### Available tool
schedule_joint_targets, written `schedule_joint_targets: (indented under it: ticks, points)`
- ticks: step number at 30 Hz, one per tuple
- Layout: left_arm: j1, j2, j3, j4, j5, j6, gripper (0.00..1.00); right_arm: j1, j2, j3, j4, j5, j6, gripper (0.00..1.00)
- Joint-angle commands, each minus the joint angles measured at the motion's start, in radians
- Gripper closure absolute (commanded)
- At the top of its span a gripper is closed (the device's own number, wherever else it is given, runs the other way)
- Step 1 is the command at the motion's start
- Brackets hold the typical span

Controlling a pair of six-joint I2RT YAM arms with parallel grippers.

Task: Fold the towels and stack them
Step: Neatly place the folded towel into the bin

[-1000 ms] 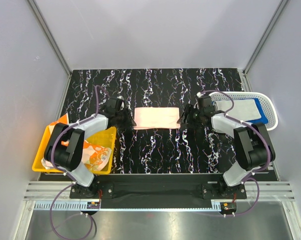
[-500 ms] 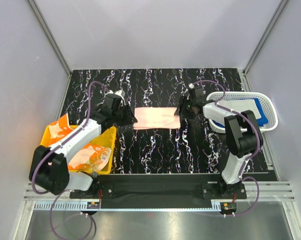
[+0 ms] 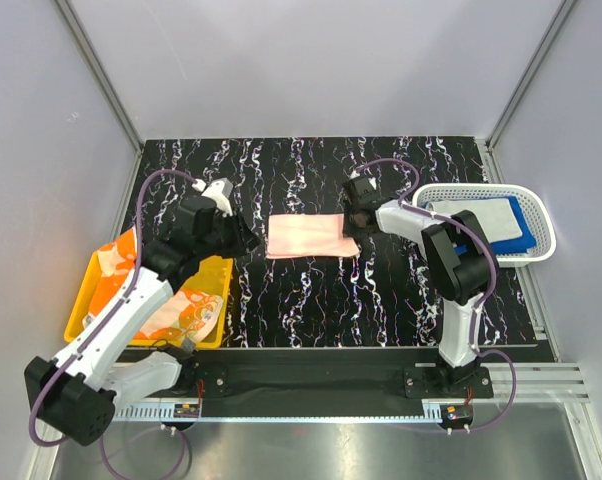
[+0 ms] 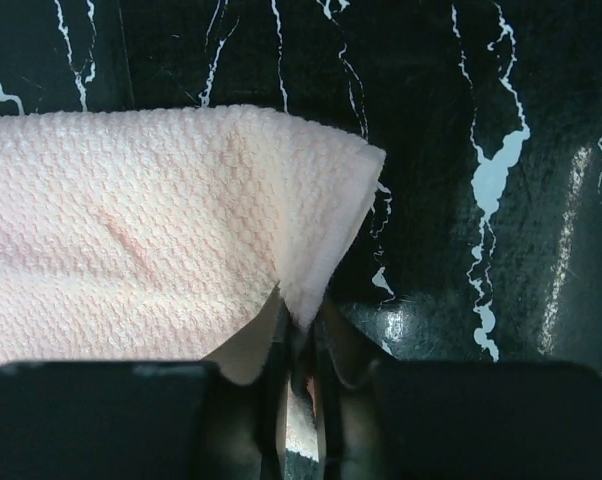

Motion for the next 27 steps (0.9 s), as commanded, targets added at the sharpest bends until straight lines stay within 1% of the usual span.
schedule_joint_targets:
  ticks: [1, 2, 4, 8, 11, 13, 15, 18, 20, 24, 27]
  points:
    - [-0.003, -0.077, -0.020, -0.041, -0.020, 0.065, 0.73, 0.030, 0.023, 0.036, -0.091, 0.114, -0.002, 0.86]
    - [-0.003, -0.088, -0.023, -0.048, -0.020, 0.070, 0.73, 0.033, 0.018, 0.037, -0.104, 0.126, -0.015, 0.93]
    - [-0.003, -0.109, -0.037, -0.064, -0.008, 0.091, 0.73, 0.046, -0.008, 0.043, -0.143, 0.161, -0.032, 1.00]
    - [-0.003, -0.172, -0.072, -0.088, 0.016, 0.134, 0.77, 0.056, -0.115, 0.028, -0.223, 0.224, -0.139, 1.00]
    - [-0.003, -0.207, -0.088, -0.126, 0.035, 0.159, 0.78, 0.056, -0.233, -0.009, -0.319, 0.302, -0.218, 1.00]
    - [-0.003, -0.244, -0.100, -0.144, 0.049, 0.169, 0.79, 0.056, -0.324, -0.026, -0.348, 0.365, -0.264, 1.00]
    - [-0.003, -0.272, -0.115, -0.155, 0.065, 0.176, 0.79, 0.055, -0.393, -0.044, -0.387, 0.420, -0.290, 1.00]
    - [-0.008, -0.308, -0.114, -0.155, 0.077, 0.177, 0.80, 0.046, -0.447, -0.047, -0.448, 0.501, -0.318, 1.00]
    - [-0.008, -0.322, -0.115, -0.154, 0.080, 0.180, 0.81, 0.032, -0.468, -0.047, -0.468, 0.549, -0.338, 1.00]
    - [-0.012, -0.338, -0.128, -0.147, 0.097, 0.186, 0.82, -0.060, -0.539, -0.047, -0.445, 0.545, -0.385, 1.00]
    - [-0.015, -0.338, -0.131, -0.141, 0.105, 0.189, 0.82, -0.103, -0.585, -0.053, -0.428, 0.549, -0.436, 1.00]
